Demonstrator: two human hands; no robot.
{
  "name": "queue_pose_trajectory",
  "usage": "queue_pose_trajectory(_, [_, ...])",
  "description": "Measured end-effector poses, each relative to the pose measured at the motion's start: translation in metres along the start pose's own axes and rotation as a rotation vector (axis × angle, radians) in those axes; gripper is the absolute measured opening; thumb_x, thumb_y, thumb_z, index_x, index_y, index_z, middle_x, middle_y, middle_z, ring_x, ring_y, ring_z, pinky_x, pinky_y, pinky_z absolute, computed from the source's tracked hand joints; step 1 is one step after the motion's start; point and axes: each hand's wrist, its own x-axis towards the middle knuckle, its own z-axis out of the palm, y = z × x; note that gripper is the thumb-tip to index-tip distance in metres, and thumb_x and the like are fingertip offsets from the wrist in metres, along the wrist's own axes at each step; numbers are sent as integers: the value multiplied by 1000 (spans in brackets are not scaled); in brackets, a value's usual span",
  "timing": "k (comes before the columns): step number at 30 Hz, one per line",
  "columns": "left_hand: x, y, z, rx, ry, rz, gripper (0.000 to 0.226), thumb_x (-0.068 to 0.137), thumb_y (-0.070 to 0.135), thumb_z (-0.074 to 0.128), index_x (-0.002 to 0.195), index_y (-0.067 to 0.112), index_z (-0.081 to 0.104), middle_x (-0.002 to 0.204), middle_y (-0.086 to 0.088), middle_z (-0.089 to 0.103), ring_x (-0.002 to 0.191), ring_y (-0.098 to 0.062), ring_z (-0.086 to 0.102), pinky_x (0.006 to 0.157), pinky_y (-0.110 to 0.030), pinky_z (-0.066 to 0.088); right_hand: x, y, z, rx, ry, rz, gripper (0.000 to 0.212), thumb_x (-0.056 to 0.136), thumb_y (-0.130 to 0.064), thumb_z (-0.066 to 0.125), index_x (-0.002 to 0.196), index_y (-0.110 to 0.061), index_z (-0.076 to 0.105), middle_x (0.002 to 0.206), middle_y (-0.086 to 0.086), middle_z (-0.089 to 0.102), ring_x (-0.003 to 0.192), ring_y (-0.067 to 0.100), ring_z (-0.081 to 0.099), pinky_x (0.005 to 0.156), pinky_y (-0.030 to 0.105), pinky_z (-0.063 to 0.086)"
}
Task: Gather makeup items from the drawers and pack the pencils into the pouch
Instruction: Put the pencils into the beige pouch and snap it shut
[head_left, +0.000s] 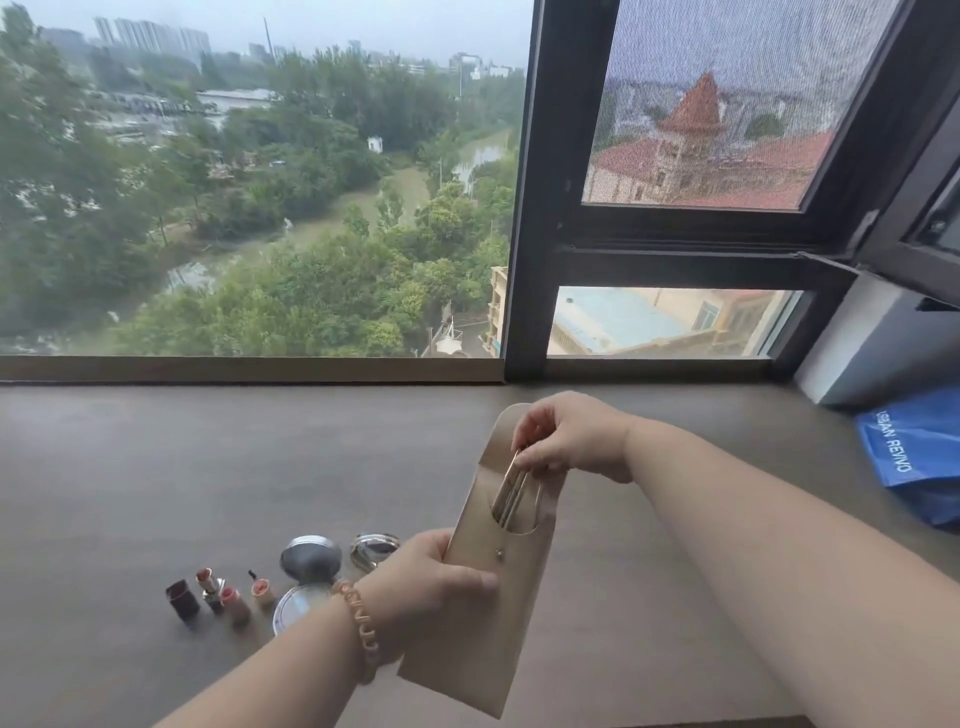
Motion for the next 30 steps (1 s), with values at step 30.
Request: queue_pose_trajectory(30, [54,-109,35,234,295,-254,44,58,18,81,96,17,59,88,0,70,77,-16,68,67,-31,56,-26,160,114,399,361,376,48,79,5,57,118,-22,50,82,10,58,71,19,59,60,26,46])
